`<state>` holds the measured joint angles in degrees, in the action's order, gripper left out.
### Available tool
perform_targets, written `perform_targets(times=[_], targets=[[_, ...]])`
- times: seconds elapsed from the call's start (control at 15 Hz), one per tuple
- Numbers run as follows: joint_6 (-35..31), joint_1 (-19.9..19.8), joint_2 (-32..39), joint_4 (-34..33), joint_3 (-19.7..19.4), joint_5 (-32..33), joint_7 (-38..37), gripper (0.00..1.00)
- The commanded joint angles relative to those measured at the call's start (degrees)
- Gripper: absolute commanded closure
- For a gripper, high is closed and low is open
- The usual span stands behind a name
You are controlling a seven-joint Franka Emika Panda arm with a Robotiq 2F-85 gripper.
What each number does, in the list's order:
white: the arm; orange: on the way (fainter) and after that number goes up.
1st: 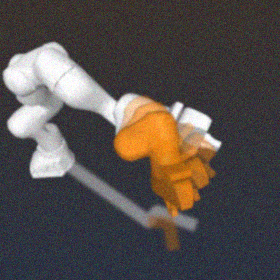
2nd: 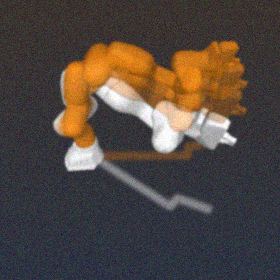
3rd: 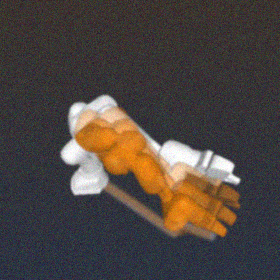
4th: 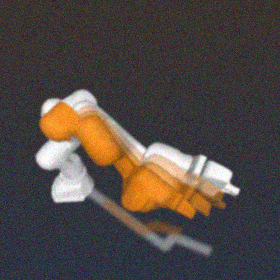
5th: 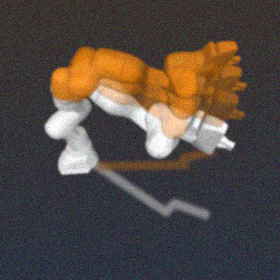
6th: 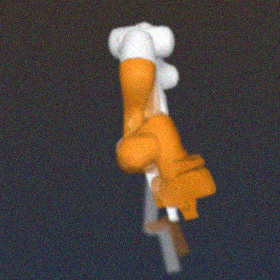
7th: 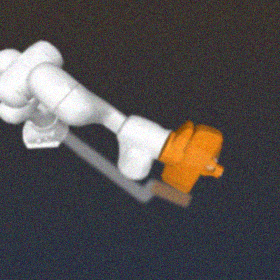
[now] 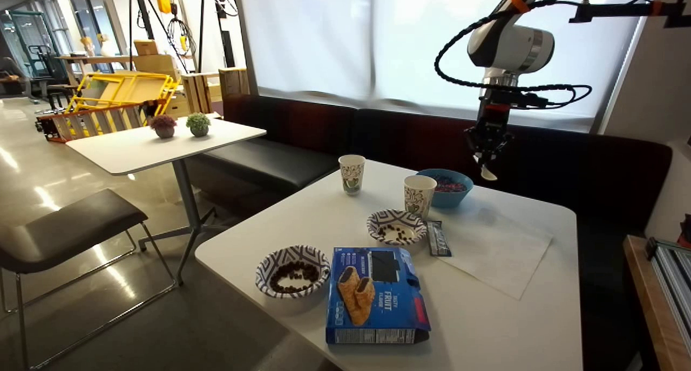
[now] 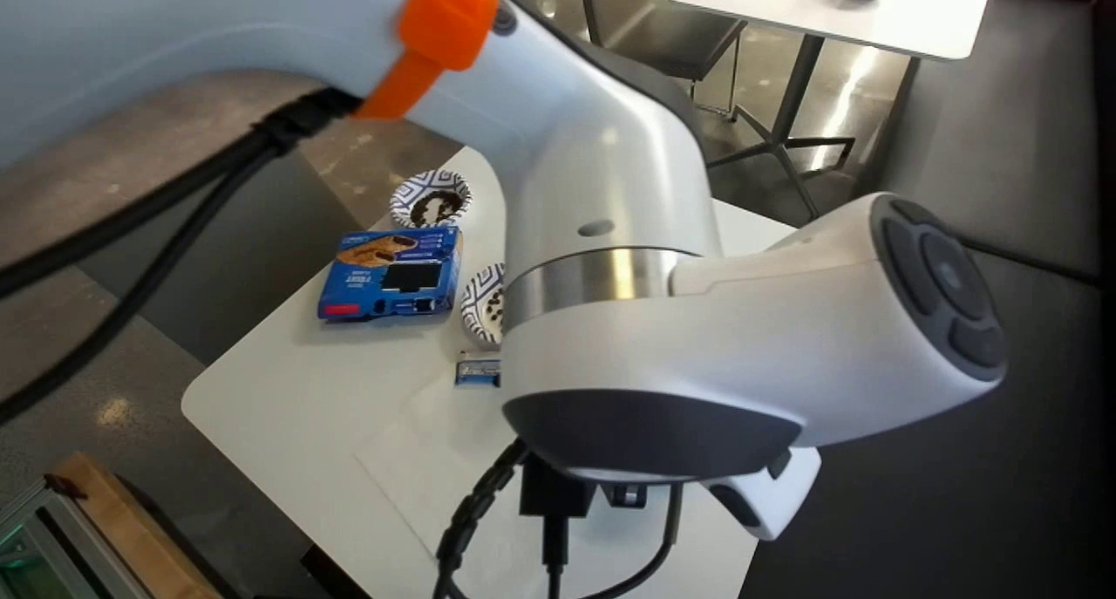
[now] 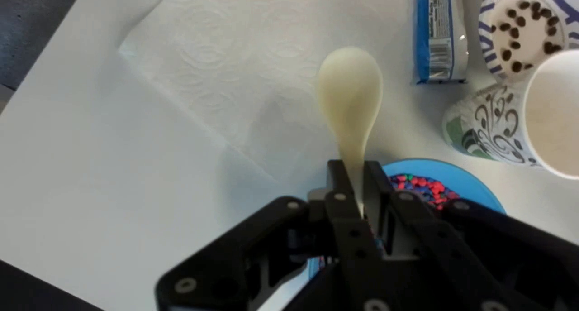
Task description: Use the plastic spoon to put some of the contents of the blue bowl into the paper cup in the front
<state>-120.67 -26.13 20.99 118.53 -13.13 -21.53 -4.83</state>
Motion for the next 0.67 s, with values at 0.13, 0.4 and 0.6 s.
perform_targets(times=[0.13, 0.4, 0.6], targets=[[-4.6, 4.4, -7.5, 11.7, -3.2, 1.1, -4.9, 0.97], [-5.7, 5.6, -7.2, 15.2, -4.7, 2.5, -11.2, 0.97], [-3.7, 5.1, -6.0, 13.8, -4.6, 1.3, -9.5, 0.97]])
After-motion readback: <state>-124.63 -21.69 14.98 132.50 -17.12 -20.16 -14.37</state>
